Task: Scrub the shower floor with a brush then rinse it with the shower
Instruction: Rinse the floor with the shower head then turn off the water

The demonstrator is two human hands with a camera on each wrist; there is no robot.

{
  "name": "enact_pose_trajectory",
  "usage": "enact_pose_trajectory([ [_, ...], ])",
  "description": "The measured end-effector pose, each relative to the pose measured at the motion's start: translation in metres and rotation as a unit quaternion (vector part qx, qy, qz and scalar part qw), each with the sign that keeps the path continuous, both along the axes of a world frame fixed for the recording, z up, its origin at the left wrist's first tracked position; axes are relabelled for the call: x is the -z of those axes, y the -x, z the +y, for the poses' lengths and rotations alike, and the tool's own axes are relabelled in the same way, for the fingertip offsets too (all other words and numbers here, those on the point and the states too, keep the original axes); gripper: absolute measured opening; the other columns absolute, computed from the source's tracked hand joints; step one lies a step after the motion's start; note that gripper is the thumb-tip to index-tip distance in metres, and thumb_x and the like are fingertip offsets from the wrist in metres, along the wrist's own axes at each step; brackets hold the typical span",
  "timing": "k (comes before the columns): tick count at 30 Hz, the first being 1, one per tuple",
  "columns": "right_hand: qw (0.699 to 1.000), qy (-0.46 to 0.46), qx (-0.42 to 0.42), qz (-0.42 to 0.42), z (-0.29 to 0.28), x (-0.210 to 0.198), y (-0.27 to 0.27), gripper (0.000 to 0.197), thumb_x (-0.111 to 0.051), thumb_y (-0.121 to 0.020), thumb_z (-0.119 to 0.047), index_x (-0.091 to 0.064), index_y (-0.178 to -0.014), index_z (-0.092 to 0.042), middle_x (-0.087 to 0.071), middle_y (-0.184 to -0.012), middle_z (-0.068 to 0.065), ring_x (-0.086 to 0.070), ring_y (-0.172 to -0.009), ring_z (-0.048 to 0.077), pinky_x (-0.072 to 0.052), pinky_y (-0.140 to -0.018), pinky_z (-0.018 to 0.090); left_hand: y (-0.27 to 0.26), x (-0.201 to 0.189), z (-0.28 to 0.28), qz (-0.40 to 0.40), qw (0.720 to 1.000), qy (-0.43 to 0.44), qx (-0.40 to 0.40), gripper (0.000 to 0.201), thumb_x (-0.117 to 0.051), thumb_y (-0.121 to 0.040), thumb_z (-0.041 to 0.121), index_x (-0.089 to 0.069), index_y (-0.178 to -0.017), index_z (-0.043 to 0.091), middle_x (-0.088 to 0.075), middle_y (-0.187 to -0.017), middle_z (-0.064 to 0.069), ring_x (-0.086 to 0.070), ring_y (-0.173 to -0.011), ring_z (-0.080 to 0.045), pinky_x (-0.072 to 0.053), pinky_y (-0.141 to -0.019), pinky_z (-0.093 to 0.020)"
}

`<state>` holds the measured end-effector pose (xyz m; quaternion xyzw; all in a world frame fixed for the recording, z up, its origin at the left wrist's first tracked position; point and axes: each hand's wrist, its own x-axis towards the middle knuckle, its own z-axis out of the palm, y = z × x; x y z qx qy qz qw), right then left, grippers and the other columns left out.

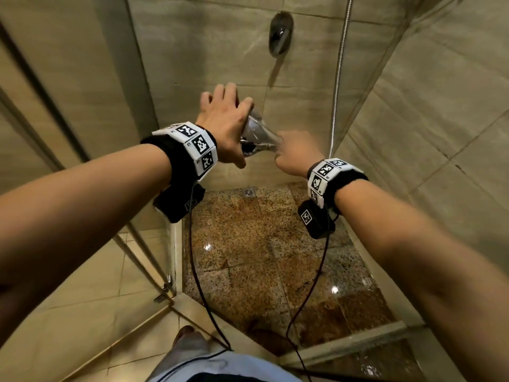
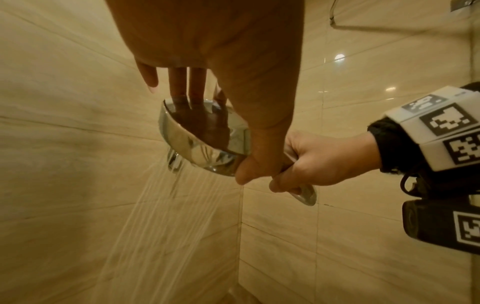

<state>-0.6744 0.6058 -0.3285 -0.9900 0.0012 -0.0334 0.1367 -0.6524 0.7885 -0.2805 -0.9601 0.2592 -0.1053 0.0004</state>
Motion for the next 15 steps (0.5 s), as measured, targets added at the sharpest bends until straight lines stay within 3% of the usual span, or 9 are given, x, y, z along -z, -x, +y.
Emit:
enact_pose_trajectory([
  [2,1.000,-0.017,-0.005,0.007,0.007,0.000,-0.002,0.005,-0.053,-0.078,-0.014,-0.053,-0.079,-0.018,-0.056,-0.076,0.003,-0.054,-0.076,0.026,-0.046,-0.070,0.029,0.000,-0.002,0.007,-0.003,1.000,-0.009,-0.002,0.104,-0.082,-0.039,0.059,-0.039,-0.125,0.020,-0.034,-0.118,-0.011,-0.032,-0.110,-0.030,-0.030,-0.093,-0.044],
  [6,0.999,-0.037,-0.015,0.024,0.022,0.001,-0.006,0.017,-0.052,-0.076,-0.011,-0.043,-0.065,-0.020,-0.052,-0.067,0.001,-0.053,-0.070,0.025,-0.039,-0.063,0.027,0.000,-0.003,0.019,0.005,1.000,-0.018,-0.016,0.105,-0.082,-0.040,0.061,-0.039,-0.126,0.020,-0.034,-0.117,-0.011,-0.032,-0.110,-0.029,-0.030,-0.094,-0.044],
  [10,0.997,-0.033,-0.046,0.055,0.028,0.002,-0.008,0.017,-0.054,-0.075,-0.009,-0.045,-0.064,-0.018,-0.058,-0.069,0.006,-0.056,-0.068,0.026,-0.042,-0.058,0.028,0.000,0.003,0.027,0.040,0.999,-0.009,-0.035,0.101,-0.082,-0.039,0.062,-0.043,-0.122,0.020,-0.034,-0.115,-0.010,-0.032,-0.109,-0.029,-0.029,-0.094,-0.044],
  [15,0.993,0.010,-0.068,0.096,0.026,0.005,-0.004,0.022,-0.053,-0.078,-0.008,-0.043,-0.061,-0.018,-0.051,-0.065,0.002,-0.048,-0.063,0.021,-0.034,-0.051,0.026,0.003,0.020,0.027,0.117,0.991,0.003,-0.061,0.098,-0.082,-0.041,0.062,-0.045,-0.123,0.023,-0.032,-0.114,-0.008,-0.031,-0.111,-0.028,-0.030,-0.096,-0.044],
])
